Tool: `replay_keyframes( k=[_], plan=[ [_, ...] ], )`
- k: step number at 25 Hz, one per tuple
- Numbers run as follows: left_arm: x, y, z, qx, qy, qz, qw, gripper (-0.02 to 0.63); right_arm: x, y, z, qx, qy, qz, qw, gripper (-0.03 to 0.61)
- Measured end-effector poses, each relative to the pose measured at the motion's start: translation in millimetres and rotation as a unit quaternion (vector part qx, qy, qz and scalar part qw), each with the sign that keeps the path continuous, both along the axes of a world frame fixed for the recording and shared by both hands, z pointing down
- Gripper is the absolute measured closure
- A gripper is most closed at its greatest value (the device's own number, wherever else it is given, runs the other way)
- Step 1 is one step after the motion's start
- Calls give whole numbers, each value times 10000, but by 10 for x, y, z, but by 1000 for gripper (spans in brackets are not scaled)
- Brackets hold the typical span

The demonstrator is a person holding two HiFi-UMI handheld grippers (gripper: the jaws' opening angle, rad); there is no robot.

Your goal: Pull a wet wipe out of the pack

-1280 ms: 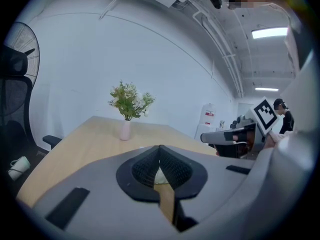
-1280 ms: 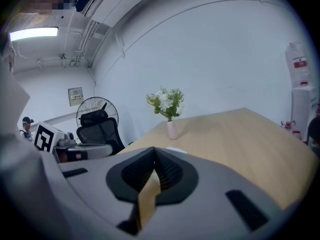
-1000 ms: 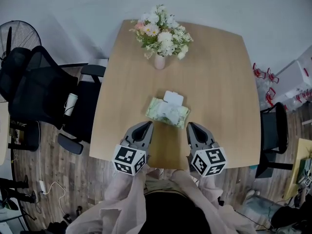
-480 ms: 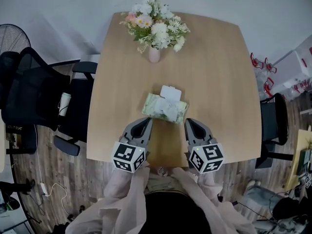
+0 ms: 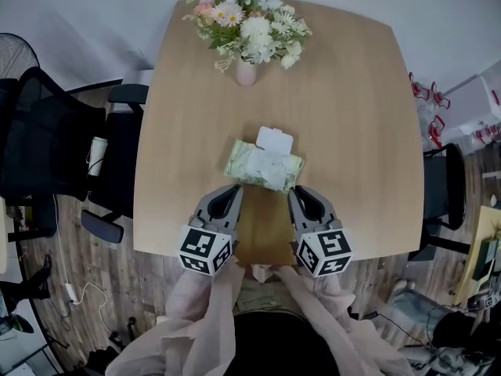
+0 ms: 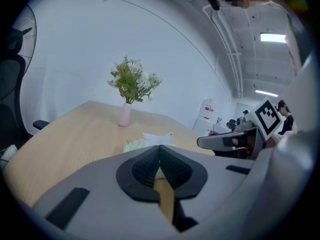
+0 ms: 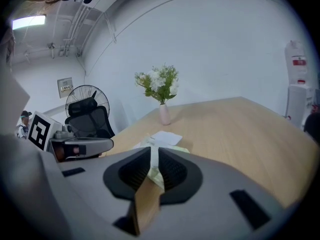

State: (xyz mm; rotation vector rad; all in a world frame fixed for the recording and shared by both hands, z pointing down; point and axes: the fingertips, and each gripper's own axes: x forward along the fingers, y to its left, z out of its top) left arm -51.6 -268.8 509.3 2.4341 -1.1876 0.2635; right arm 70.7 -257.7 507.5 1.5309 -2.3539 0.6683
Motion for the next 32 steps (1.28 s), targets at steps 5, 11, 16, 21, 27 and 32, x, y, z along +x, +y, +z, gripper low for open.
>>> replay_keyframes(
  k=[5, 11, 16, 21, 27, 32],
  plan=[
    [24, -33, 105, -140, -7, -8, 9999, 603, -100, -84, 145, -175, -45, -129, 9998, 445],
    [-36, -109, 217, -252, -62, -83, 9996, 603, -208, -156, 319, -328, 70, -316, 9989, 414],
    [-74, -137, 283, -346, -76, -126, 9993, 603, -274, -223, 427, -476, 125, -391, 9980, 413],
    [-108, -124, 311, -394, -54, -194, 9990, 603, -261, -265, 464, -476, 405, -390, 9973, 431],
    [-148, -103, 294, -381, -63, -252, 9989, 603, -181, -285, 461, -500, 480, -244, 9973, 515],
    [-175, -80, 278, -358, -74, -296, 9989, 603, -173, -305, 429, -416, 505, -179, 9977, 551]
  ],
)
